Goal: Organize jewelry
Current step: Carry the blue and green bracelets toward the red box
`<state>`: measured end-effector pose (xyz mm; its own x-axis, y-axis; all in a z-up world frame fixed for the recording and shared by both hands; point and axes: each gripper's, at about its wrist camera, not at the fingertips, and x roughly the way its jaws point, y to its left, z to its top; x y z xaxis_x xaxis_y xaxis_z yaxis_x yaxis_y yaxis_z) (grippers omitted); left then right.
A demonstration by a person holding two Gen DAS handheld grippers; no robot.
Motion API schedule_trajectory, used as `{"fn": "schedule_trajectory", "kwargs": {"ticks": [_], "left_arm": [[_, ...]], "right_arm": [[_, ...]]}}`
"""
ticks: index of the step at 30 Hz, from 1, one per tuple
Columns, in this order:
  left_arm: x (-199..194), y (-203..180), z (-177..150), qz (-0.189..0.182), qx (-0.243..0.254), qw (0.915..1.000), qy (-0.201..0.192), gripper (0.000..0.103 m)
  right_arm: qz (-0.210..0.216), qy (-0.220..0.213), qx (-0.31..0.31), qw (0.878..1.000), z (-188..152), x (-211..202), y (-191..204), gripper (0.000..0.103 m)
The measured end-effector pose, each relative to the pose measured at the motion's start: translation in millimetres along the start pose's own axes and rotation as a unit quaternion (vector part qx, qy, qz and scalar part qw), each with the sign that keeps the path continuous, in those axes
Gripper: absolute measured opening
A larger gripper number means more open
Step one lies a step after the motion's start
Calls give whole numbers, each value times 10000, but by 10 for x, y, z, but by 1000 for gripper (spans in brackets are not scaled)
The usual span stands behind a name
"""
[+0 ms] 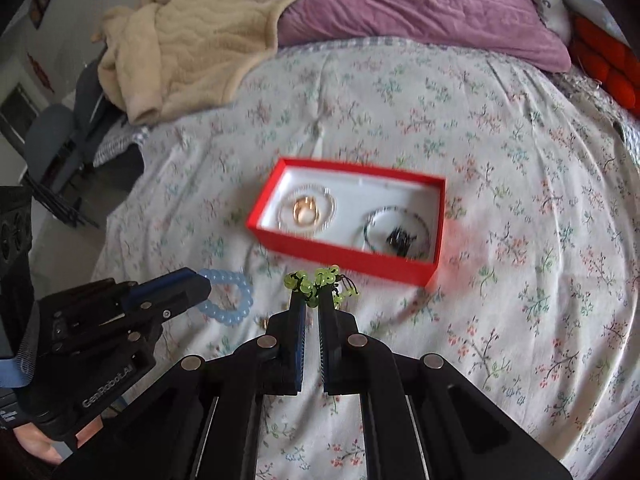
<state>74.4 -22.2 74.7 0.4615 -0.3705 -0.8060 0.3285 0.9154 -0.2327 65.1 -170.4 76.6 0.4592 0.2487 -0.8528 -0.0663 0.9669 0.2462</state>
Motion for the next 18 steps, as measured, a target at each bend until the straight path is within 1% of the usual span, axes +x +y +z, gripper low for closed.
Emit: {"fn": "schedule_trajectory", "kwargs": {"ticks": [4, 8, 14, 18], "left_arm": [[-100, -92, 193, -289, -73, 9992, -271, 8], [-93, -169, 342, -470, -100, 9980, -421, 8], [77, -254, 530, -701, -217, 9959, -531, 9], [266, -216, 600, -719, -362, 9954, -512, 9]], "right_arm": [[103, -230, 121, 9996, 144, -97, -48, 6], [172, -382, 249, 9988, 265, -132, -110, 6], [278, -556, 468, 9970, 418, -129, -227, 6], [387, -590, 632, 9955, 476, -66, -311, 6]]}}
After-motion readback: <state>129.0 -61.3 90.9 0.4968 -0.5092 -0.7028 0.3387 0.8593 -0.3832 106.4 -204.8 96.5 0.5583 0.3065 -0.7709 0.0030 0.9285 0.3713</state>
